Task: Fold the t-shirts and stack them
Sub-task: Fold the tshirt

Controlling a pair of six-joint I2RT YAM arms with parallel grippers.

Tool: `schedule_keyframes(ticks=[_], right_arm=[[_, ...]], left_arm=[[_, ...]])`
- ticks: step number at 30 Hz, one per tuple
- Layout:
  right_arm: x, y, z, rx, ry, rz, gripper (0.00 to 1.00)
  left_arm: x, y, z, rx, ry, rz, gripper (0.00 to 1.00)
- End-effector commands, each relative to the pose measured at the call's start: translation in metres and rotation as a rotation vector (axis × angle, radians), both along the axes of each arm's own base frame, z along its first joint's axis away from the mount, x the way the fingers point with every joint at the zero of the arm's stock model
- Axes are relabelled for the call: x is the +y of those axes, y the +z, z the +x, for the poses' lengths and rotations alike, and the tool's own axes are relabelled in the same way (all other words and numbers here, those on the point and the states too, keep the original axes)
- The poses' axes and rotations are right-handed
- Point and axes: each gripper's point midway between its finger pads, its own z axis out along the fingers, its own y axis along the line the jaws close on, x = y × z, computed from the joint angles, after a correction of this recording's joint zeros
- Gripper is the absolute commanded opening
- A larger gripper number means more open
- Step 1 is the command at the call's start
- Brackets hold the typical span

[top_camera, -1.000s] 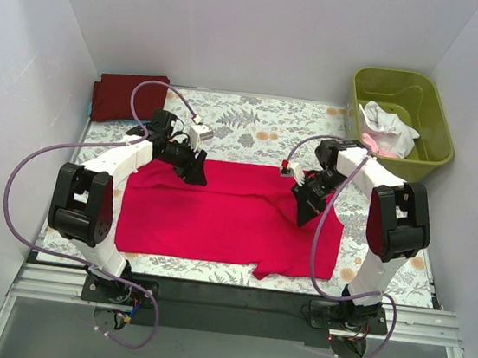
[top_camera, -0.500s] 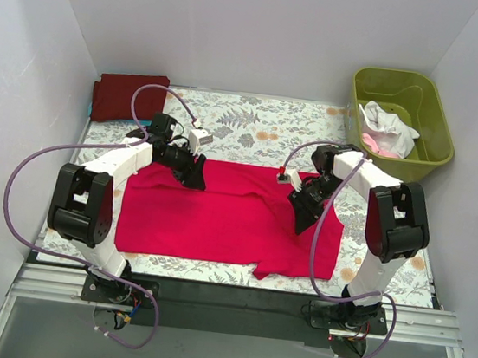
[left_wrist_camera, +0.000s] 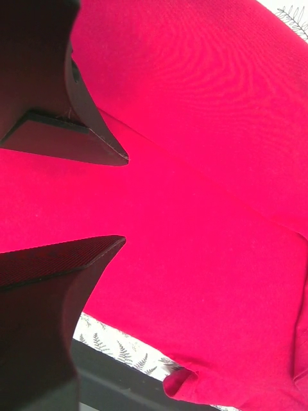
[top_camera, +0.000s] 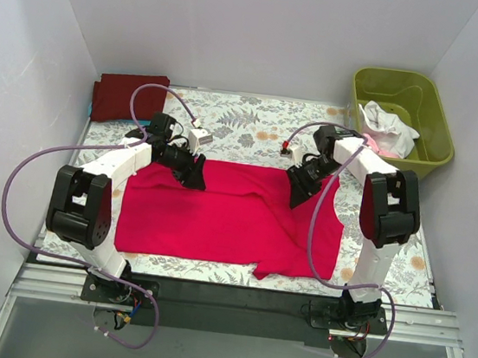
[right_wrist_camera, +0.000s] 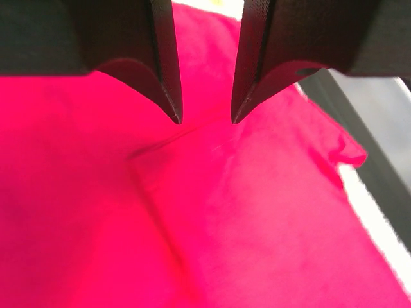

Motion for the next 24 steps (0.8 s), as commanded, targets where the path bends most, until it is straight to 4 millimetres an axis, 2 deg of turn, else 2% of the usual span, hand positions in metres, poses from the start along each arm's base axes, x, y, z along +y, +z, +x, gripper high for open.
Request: schedule_keyframes(ticks=[1,5,14,17,19,21,24], right_arm=[[0.005,-0.007,0.030,-0.045,-0.079,-0.036,0.45],[0.000,-0.024,0.035,-0.029,-0.096,-0.086,0.49],[0.015,-0.042,0.022,0.027,-0.070,-0.092,0.52],[0.022,-0.038,0.017,0.037,-0.054,-0.067,0.47],[0.027,-0.027,0.011,0.039,-0.046,-0.027,0.41],[0.034,-0.013,0.004,0.016,-0.024,0.007,0.40],[0.040,-0.003,-0.012,-0.008,0.023,0.023,0.39]], left_arm=[[0.001,0.027,0.006,-0.077,0.010,-0.014,0.46],[0.003,0.027,0.006,-0.084,0.020,-0.002,0.46],[0.005,0.029,0.005,-0.094,0.035,0.004,0.46],[0.006,0.030,0.004,-0.098,0.034,0.009,0.47],[0.006,0.032,0.004,-0.107,0.033,0.009,0.47],[0.007,0.032,0.003,-0.109,0.034,0.010,0.47],[0.007,0.034,0.001,-0.114,0.036,0.006,0.47]])
